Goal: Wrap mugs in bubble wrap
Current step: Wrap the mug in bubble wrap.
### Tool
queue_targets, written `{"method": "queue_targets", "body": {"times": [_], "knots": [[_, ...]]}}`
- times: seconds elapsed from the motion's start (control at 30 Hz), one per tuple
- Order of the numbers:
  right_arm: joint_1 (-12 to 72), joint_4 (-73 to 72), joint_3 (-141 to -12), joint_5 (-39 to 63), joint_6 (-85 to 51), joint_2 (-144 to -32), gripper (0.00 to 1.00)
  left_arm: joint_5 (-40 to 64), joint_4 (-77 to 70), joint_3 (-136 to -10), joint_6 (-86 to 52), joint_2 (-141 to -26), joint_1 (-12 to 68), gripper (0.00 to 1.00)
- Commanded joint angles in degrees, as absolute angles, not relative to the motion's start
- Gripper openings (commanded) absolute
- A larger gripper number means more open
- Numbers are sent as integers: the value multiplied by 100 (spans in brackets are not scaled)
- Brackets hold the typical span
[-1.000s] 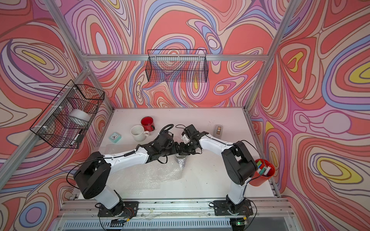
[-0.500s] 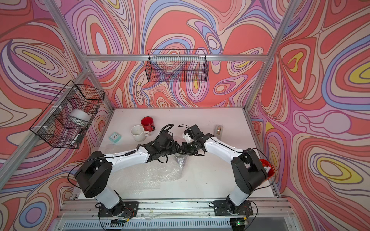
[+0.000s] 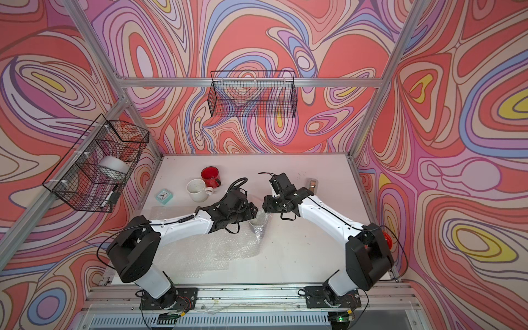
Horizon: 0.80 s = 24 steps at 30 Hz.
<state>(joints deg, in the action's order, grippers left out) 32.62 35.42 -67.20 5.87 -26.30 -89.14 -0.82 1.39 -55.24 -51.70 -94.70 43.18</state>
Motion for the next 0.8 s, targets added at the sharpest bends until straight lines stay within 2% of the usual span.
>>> {"method": "queue_targets", "body": {"times": [0.0,0.2,0.47,0.63,0.77], "knots": [[3278,3890,-6854,337,-2440,-9258,56,-84,420,-5440,-5169,-9475,4318,65],[3296,4052,-6802,289,-2450,-9865,57,-131,452,-5380,-5185,-9407,4324,65],[3346,3860,-6557,336,-2489,-10117,55,-173,432,-5303,-5194,-9260,4324,65],[3378,3784,-6521,347,-2522,-10117,47,-445,449,-5021,-5124,-8630,4324,66],[3459,3727,-6513,323,-2562,-10088,40,-909,1141,-4901,-4899,-7996,4143,70]]}}
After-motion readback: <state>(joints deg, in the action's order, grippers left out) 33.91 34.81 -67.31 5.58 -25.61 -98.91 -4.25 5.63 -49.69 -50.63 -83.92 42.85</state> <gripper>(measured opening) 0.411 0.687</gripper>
